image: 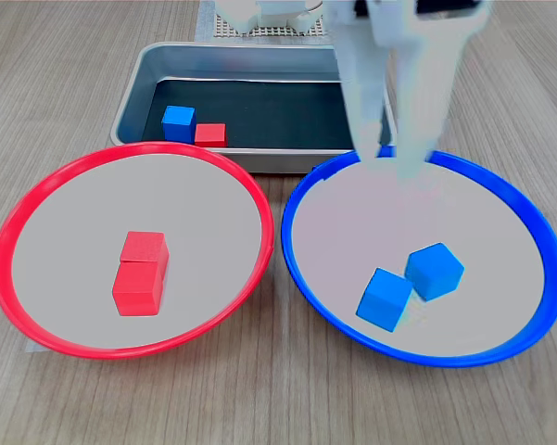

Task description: Move six blocks from tray to matching dishes

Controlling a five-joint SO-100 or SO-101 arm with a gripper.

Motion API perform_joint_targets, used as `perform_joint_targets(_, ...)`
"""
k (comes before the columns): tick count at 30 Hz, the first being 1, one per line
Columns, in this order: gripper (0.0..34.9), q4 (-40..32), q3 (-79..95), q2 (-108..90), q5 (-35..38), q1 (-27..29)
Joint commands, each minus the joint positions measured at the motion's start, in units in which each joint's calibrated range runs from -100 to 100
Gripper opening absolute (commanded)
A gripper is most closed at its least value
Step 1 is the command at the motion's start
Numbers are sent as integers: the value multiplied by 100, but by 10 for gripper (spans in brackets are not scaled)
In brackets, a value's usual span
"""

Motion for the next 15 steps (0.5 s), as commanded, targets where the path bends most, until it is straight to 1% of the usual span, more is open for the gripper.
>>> perform_joint_targets(1,19,464,916,-985,195,578)
perform_joint_targets(3,19,777,1735,-1548,508,1086)
perform_joint_targets(7,25,992,2409,-1957,1016,1585)
perform_joint_targets(8,33,1000,2536,-2000,1138,1679)
perform_joint_targets(11,80,1000,2764,-2008,1387,1933)
perform_joint_targets(14,126,761,2918,-1889,1402,2046)
perform_joint_targets(15,133,662,2964,-1846,1377,2046)
